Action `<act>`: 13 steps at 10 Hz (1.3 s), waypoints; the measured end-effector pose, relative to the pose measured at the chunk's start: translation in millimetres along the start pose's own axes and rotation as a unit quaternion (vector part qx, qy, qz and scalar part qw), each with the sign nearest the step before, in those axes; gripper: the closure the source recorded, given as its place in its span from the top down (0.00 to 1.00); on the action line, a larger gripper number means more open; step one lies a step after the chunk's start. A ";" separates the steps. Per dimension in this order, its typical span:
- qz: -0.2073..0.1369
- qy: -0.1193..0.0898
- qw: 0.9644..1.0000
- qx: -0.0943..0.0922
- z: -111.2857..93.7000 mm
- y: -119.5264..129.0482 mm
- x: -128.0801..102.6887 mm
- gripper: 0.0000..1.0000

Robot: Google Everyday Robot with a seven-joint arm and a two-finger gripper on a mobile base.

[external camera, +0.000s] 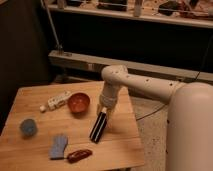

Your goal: Place the eraser in the ceramic cup

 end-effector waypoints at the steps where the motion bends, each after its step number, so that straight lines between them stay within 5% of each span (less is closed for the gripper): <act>1: -0.006 0.004 1.000 0.000 -2.8 1.0 -4.5 0.47; 6: -0.032 0.029 0.999 -0.014 -7.9 14.7 -31.1 0.47; 13: -0.053 0.058 0.997 -0.011 -11.3 18.0 -61.9 0.47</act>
